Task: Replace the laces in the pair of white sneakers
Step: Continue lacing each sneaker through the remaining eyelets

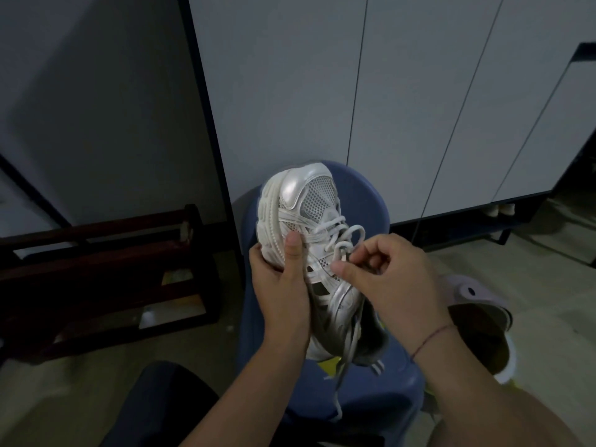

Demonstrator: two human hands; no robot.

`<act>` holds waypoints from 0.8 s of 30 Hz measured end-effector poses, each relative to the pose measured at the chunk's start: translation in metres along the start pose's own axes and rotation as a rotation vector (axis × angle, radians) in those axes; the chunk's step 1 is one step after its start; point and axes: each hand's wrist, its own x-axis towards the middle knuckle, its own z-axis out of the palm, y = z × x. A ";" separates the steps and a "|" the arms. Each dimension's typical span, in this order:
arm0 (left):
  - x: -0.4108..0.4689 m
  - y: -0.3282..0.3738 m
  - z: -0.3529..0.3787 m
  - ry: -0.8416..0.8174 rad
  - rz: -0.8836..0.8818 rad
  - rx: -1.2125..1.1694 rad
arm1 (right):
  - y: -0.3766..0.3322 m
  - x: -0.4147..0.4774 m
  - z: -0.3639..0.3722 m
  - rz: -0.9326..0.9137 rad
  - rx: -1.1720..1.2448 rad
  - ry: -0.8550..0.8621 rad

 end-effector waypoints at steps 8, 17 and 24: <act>0.000 0.000 0.001 0.035 0.046 0.012 | -0.001 -0.004 0.004 -0.070 -0.216 0.070; 0.006 0.002 0.001 0.106 -0.044 -0.078 | 0.001 -0.002 0.008 -0.177 0.338 -0.227; 0.009 0.001 -0.002 0.109 -0.091 -0.080 | -0.003 -0.001 0.002 -0.152 0.384 -0.418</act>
